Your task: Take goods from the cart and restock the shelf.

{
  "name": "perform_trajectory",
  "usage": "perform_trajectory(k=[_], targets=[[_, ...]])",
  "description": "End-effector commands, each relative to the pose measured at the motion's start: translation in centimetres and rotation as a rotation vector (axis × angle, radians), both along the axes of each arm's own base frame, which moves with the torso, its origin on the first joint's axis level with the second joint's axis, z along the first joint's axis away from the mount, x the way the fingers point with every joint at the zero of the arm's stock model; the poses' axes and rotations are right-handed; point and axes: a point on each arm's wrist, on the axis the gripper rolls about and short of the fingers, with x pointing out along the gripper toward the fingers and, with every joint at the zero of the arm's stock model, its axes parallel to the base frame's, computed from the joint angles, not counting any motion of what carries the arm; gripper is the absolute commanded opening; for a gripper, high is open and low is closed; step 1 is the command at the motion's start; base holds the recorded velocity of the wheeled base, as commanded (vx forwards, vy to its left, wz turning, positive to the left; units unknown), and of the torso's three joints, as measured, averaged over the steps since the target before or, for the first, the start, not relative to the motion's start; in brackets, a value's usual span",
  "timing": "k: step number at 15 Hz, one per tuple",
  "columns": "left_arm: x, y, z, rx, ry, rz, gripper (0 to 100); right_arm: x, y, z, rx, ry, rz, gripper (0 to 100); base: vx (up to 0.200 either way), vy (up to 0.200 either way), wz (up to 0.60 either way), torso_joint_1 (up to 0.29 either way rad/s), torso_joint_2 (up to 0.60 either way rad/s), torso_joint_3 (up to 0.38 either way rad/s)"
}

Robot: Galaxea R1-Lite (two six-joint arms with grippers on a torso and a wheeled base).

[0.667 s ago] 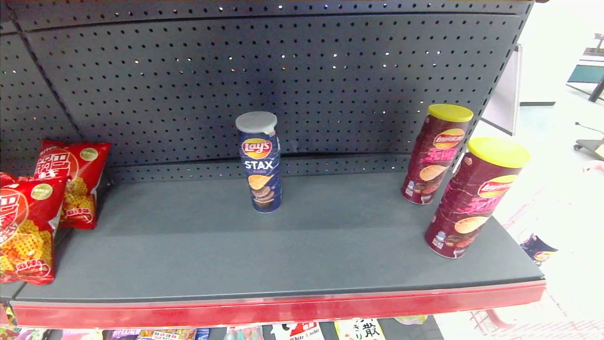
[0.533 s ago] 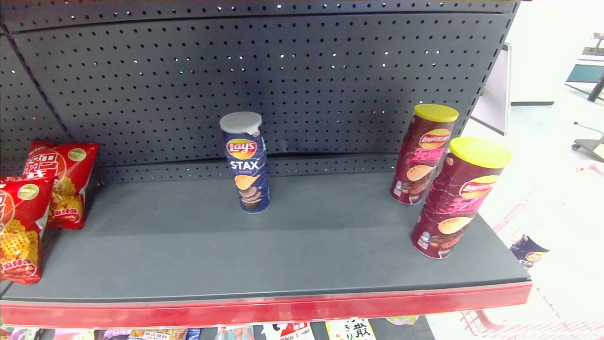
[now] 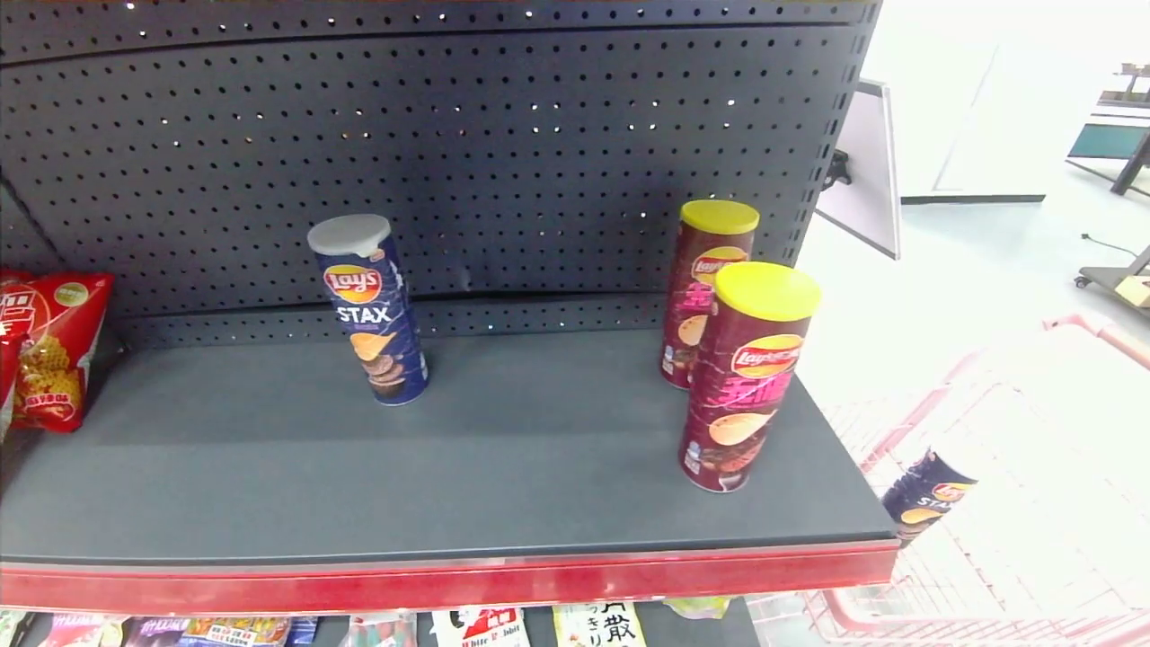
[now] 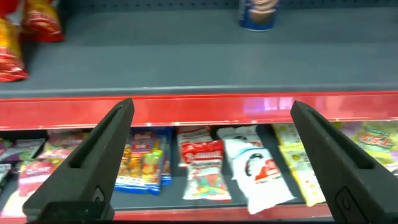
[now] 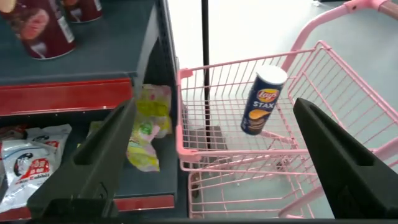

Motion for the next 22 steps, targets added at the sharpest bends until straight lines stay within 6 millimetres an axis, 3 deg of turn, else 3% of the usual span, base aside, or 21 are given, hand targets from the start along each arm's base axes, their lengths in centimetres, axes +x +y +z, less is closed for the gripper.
perform_trajectory(k=[1,20,22], targets=[[0.01,0.0,0.0,-0.001,0.001,0.001,100,0.01,0.0,0.01,0.0,0.001,0.001,100,0.0,-0.2,0.0,0.002,0.0,0.002],[0.01,0.0,0.0,-0.001,0.001,0.001,100,0.01,0.0,0.01,0.0,0.001,0.001,100,0.0,-0.2,0.0,0.003,0.0,0.003],[0.01,0.0,0.0,-0.002,0.001,0.001,100,0.01,0.0,0.01,0.0,0.001,0.001,100,0.0,0.0,0.0,0.0,0.0,0.0]])
